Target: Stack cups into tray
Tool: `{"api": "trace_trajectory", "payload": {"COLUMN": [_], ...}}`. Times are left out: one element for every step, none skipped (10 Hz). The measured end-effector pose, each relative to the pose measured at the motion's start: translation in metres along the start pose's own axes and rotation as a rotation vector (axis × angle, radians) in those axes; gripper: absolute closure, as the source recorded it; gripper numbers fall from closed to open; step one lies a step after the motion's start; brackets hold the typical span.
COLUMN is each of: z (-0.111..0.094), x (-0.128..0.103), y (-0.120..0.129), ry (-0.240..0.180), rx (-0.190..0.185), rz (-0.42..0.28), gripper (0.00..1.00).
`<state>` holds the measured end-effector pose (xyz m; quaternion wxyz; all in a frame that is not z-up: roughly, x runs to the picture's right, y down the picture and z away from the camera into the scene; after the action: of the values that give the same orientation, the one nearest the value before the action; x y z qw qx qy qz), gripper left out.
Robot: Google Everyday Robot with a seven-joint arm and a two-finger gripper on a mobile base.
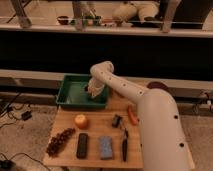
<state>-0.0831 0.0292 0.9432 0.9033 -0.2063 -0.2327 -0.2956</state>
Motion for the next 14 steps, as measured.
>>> {"api": "trace_trajectory", "payload": {"z": [-0.0003, -0.0002, -0.0001, 0.0, -0.0001, -0.0001, 0.0, -0.0001, -0.0001, -0.0001, -0.0001, 0.002, 0.0016, 0.0016], "x": [0.0007, 0.0009, 0.0007, 0.0007, 0.0007, 0.0008, 0.0008, 0.0008, 0.0006, 0.0006, 0.0009, 0.0006, 0.0006, 0.0007], "y": [0.0004, 0.0008, 0.0006, 0.0008, 0.0008, 0.0009, 0.0009, 0.0008, 0.0006, 0.0007, 0.001, 0.0023, 0.002, 0.0021], "ry": [0.0, 0.0, 0.0, 0.0, 0.0, 0.0, 0.0, 0.0, 0.0, 0.0, 0.0, -0.002, -0.001, -0.001], "rx": [0.0, 0.0, 0.0, 0.0, 0.0, 0.0, 0.0, 0.0, 0.0, 0.0, 0.0, -0.003, -0.002, -0.003], "rz": [0.001, 0.002, 0.001, 0.001, 0.001, 0.001, 0.001, 0.001, 0.001, 0.001, 0.002, 0.002, 0.002, 0.002], "gripper": [0.84, 0.74, 0.64, 0.56, 0.45, 0.33, 0.26, 0.21, 0.2, 0.2, 0.2, 0.2, 0.2, 0.2]}}
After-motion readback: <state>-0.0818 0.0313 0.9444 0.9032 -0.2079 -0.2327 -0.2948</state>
